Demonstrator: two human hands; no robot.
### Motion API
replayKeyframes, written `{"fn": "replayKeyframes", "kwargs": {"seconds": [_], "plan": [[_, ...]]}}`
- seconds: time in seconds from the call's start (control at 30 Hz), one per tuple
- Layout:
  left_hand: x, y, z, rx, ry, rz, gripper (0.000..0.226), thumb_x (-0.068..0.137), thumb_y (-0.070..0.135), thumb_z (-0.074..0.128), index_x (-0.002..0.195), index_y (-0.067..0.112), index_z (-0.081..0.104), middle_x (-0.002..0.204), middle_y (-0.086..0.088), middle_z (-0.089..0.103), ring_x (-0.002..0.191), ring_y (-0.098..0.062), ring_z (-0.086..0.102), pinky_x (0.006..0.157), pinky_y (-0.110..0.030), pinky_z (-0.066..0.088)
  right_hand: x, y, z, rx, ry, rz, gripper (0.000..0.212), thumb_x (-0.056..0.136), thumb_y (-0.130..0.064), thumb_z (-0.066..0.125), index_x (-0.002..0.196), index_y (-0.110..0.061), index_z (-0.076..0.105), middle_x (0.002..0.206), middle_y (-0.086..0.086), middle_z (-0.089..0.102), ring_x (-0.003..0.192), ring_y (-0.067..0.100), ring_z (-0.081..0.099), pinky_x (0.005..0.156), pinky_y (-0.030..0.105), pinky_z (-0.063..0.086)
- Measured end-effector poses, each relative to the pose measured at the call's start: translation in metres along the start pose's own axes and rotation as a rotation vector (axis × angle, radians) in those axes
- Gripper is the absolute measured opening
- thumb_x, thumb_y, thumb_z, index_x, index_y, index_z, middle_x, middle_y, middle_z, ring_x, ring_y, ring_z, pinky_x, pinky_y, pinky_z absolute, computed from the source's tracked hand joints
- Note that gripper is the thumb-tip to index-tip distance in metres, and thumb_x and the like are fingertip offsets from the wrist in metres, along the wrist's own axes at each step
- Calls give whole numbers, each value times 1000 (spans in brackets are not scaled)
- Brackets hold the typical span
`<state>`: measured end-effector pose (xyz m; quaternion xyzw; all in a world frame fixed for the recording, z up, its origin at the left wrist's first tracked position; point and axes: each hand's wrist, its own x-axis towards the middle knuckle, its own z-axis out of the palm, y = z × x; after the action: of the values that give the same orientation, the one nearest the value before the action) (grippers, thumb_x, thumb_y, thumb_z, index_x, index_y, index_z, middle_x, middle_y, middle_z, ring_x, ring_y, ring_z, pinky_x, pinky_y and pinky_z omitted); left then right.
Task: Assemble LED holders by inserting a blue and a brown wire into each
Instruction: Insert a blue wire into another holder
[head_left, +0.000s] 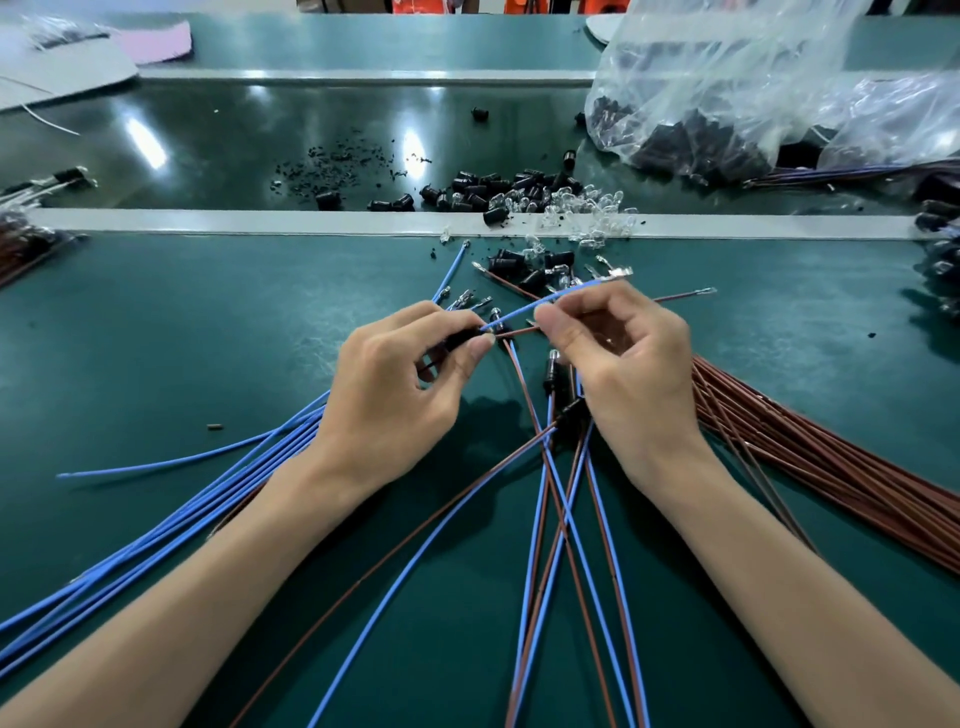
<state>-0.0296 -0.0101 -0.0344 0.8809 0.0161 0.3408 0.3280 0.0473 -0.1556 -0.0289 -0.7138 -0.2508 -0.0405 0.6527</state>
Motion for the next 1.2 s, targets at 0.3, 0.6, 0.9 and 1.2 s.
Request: {"fn": "replayKeyframes", "kwargs": {"seconds": [0.3, 0.6, 0.9, 1.2], "plan": [[0, 1, -1, -41, -3, -24, 19, 88, 19, 62, 97, 5, 71, 79, -3, 66, 67, -20, 58, 62, -27, 45, 2, 2, -2, -1, 8, -11, 21, 84, -6, 70, 84, -26, 63, 83, -5, 66, 76, 7, 62, 75, 20, 48], [-1, 1, 1, -83, -64, 27, 22, 89, 18, 57, 95, 2, 71, 77, -9, 65, 65, -29, 58, 61, -40, 48, 1, 2, 1, -107, -36, -73, 27, 76, 5, 72, 78, -21, 65, 71, -17, 62, 66, -7, 58, 69, 8, 42], [-2, -1, 2, -106, -72, 45, 19, 89, 15, 59, 93, 2, 72, 75, -9, 65, 61, -27, 57, 57, -41, 49, -2, 1, 4, -134, -38, -131, 22, 80, 4, 68, 83, -18, 66, 77, -17, 62, 73, -5, 58, 72, 9, 43], [-1, -3, 3, -34, -46, 54, 20, 88, 18, 61, 97, 4, 73, 77, -6, 66, 60, -28, 57, 57, -40, 49, -2, 1, 5, -329, -131, -287, 3, 81, 1, 69, 81, -1, 68, 80, 3, 60, 75, 6, 52, 71, 8, 40]]}}
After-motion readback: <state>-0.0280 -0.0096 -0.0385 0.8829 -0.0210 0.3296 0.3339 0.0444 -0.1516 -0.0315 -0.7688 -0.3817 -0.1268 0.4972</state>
